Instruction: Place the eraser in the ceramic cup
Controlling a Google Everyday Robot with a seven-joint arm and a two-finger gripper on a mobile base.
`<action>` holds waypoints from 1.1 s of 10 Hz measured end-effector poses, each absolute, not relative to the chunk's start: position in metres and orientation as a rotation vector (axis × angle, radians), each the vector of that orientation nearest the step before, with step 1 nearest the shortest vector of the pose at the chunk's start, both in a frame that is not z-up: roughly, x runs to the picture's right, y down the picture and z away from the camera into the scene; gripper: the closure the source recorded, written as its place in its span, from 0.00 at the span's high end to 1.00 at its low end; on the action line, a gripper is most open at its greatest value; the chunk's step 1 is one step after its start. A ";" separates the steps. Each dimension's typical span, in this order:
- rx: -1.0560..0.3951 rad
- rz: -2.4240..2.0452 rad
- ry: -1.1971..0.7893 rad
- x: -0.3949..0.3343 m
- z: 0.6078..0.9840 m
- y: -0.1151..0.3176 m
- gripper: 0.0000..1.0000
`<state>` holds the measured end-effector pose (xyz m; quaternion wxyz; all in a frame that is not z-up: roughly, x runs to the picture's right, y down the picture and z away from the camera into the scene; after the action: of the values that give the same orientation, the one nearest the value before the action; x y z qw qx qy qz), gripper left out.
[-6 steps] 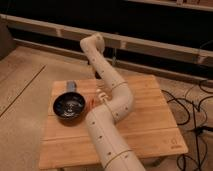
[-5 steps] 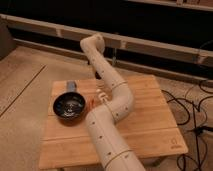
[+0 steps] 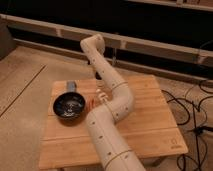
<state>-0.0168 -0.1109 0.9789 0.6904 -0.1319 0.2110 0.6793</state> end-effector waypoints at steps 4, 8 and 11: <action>-0.295 1.521 0.471 -0.017 0.977 -0.112 0.79; -0.290 1.519 0.471 -0.016 0.976 -0.113 0.79; -0.289 1.518 0.455 -0.020 0.972 -0.116 0.79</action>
<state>-0.0201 -0.1162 0.9721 0.6929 -0.1296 0.2036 0.6795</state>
